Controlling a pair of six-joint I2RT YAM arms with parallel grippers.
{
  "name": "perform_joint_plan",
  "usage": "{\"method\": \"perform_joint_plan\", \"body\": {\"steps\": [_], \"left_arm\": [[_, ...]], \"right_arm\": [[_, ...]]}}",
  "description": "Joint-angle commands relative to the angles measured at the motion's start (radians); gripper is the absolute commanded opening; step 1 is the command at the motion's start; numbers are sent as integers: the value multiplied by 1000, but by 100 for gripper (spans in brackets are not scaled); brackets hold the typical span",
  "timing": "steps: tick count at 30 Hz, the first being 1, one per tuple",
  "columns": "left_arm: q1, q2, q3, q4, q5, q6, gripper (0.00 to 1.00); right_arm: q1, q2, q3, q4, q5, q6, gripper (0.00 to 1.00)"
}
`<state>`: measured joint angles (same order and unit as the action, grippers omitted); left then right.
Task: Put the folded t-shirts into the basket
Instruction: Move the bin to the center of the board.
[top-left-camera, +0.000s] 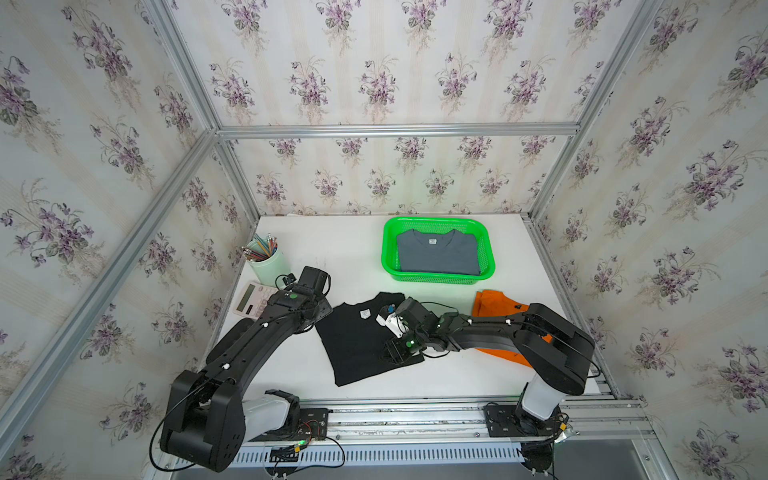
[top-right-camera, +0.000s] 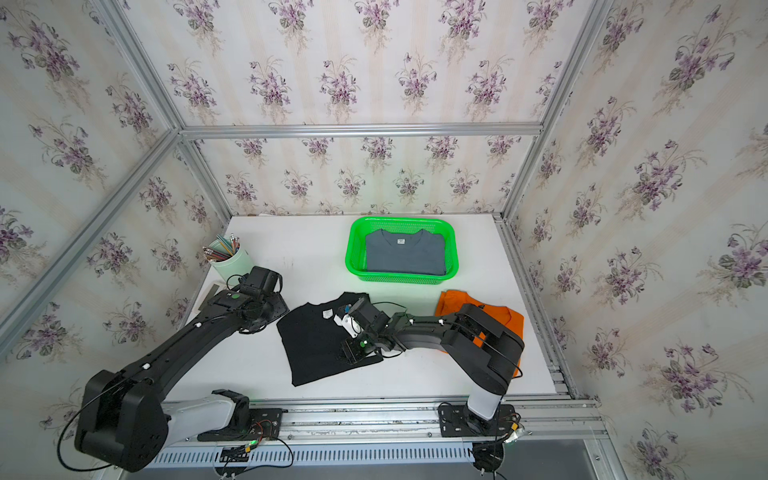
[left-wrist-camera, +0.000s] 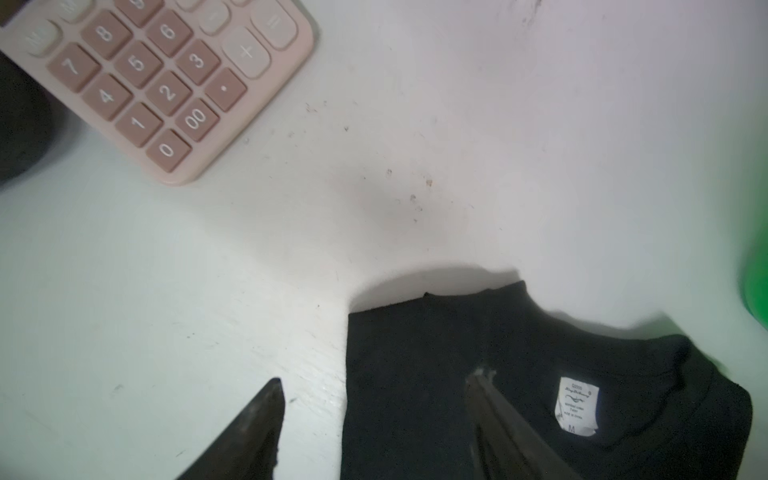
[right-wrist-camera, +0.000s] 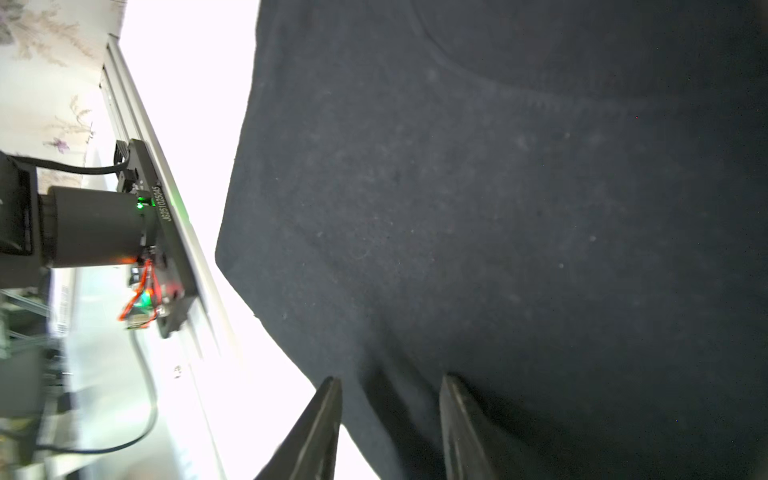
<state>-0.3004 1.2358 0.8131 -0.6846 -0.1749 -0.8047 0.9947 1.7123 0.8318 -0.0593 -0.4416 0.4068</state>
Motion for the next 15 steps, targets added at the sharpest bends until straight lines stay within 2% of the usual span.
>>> {"method": "perform_joint_plan", "body": {"steps": [1, 6, 10, 12, 15], "left_arm": [[1, -2, -4, -2, 69, 60, 71], [1, -37, -14, -40, 96, 98, 71], [1, -58, -39, 3, 223, 171, 72], [1, -67, -65, 36, 283, 183, 72], [1, -79, -105, 75, 335, 183, 69]], "right_arm": [[13, -53, -16, -325, -38, 143, 46], [-9, -147, 84, -390, -50, 142, 48], [-116, -201, 93, -266, -91, 196, 50], [-170, -211, 90, -236, -43, 193, 51], [-253, -174, 112, -278, 71, 113, 51]]}}
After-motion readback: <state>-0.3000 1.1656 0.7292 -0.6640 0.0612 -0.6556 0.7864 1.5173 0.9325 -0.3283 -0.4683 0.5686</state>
